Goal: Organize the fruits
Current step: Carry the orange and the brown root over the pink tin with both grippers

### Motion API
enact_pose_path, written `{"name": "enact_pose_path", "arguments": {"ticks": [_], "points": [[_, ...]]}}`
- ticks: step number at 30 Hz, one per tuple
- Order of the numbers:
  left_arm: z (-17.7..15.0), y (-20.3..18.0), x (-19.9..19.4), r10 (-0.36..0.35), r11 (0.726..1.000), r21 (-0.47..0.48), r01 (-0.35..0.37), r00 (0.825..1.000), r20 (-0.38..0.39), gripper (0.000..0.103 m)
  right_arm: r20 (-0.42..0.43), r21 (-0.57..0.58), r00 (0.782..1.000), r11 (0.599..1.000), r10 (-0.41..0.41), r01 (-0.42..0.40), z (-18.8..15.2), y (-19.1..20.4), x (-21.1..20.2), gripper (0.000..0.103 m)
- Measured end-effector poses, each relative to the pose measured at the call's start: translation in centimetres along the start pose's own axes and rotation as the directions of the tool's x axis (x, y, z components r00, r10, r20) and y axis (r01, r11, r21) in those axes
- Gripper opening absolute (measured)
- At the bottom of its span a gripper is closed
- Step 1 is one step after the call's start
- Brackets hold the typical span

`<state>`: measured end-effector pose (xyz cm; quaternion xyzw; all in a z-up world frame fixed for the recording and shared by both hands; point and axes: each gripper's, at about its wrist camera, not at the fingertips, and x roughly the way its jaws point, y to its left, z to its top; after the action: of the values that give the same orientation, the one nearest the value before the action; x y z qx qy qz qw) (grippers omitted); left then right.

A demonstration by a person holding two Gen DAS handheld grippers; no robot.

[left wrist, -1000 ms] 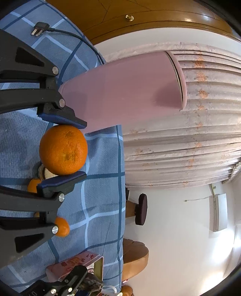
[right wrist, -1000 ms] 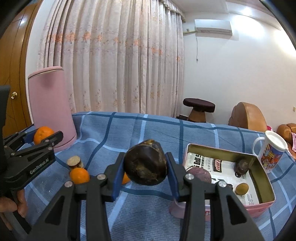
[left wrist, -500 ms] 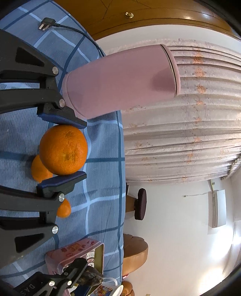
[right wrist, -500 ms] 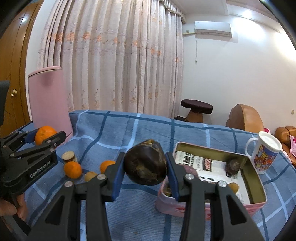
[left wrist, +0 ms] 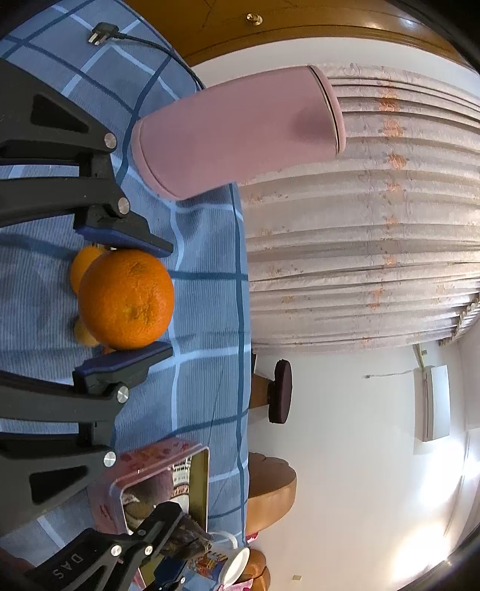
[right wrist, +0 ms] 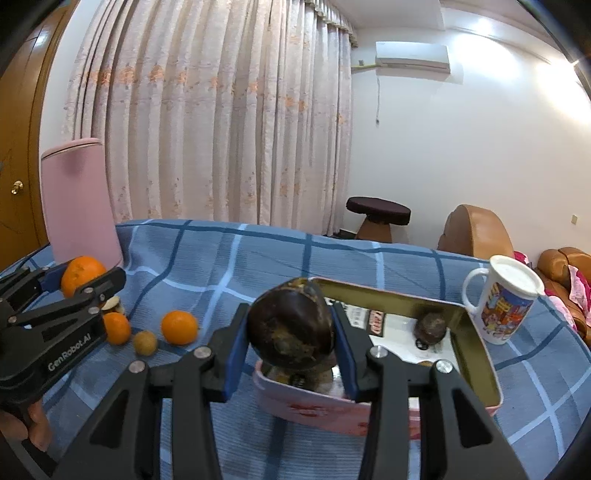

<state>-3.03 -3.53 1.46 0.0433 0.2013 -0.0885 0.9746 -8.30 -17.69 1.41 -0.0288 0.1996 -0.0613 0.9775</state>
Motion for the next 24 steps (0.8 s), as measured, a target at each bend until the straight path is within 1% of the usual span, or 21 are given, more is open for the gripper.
{"name": "enact_pose_path", "arguments": {"ticks": [11,24], "points": [[0.4,-3.5,-0.2,-0.042,0.999,0.022,0.042,0.999,0.002,0.050,0.002,0.000,0.999,0.999,-0.040,0.040,-0.2,-3.2,-0.3,0.045],[0.7,-7.3,0.0,-0.088,0.995,0.046,0.088,0.996,0.001,0.050,0.001,0.035,0.996,0.995,-0.092,0.092,-0.1,-7.3,-0.2,0.045]]}}
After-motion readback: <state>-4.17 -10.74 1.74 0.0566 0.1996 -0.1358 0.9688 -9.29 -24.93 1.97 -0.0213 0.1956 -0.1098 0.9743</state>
